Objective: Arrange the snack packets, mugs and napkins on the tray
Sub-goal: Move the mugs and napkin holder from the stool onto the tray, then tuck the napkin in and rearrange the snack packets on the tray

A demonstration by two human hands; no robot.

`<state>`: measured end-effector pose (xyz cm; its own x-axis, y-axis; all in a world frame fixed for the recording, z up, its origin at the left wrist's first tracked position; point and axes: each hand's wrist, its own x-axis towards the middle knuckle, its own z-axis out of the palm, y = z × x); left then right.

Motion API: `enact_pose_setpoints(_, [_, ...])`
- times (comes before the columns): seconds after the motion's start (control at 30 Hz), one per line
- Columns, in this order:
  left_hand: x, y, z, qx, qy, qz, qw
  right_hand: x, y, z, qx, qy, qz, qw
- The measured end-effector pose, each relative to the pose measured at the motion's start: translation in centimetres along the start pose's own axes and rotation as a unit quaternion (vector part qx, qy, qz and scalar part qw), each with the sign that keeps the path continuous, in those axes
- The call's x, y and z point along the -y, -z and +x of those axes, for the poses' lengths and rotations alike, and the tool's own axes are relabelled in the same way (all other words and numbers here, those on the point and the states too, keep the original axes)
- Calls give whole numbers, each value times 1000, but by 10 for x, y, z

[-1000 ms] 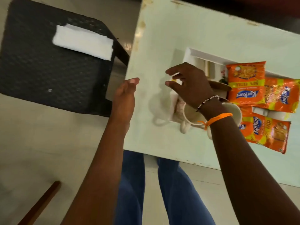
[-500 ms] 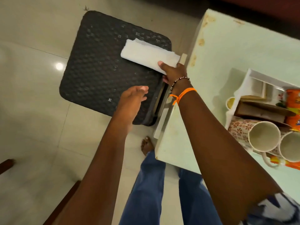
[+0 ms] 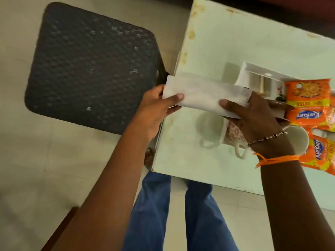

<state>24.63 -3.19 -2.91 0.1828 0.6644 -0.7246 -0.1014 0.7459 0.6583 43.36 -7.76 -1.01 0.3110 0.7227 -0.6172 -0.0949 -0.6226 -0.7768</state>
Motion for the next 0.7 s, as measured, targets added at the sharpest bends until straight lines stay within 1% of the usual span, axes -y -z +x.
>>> enact_pose_setpoints(0.07, [6, -26, -2, 24, -6, 80, 996, -3, 32, -7, -24, 24, -79, 996])
enact_pose_setpoints(0.13, [13, -52, -4, 42, -16, 134, 990, -7, 62, -11, -48, 45, -110, 992])
enact_pose_setpoints(0.2, [21, -81, -4, 52, -46, 176, 982, -9, 92, -13, -86, 71, -149, 982])
enact_pose_setpoints(0.23, [24, -96, -3, 44, -68, 204, 976, -10, 106, -12, -106, 84, -174, 975])
enact_pose_setpoints(0.3, [31, -121, 4, 1, -98, 257, 961, -13, 127, -6, -143, 106, -215, 960])
enact_pose_setpoints(0.37, [39, -144, 12, -41, -110, 300, 947, -16, 145, 3, -183, 123, -248, 943])
enact_pose_setpoints(0.43, [48, -160, 18, -70, -117, 330, 934, -22, 156, 13, -206, 141, -270, 930])
enact_pose_setpoints(0.53, [61, -174, 24, -97, -115, 352, 924, -33, 166, 26, -204, 147, -269, 930])
enact_pose_setpoints(0.7, [76, -186, 25, -126, -71, 332, 932, -55, 184, 39, -160, 125, -284, 937])
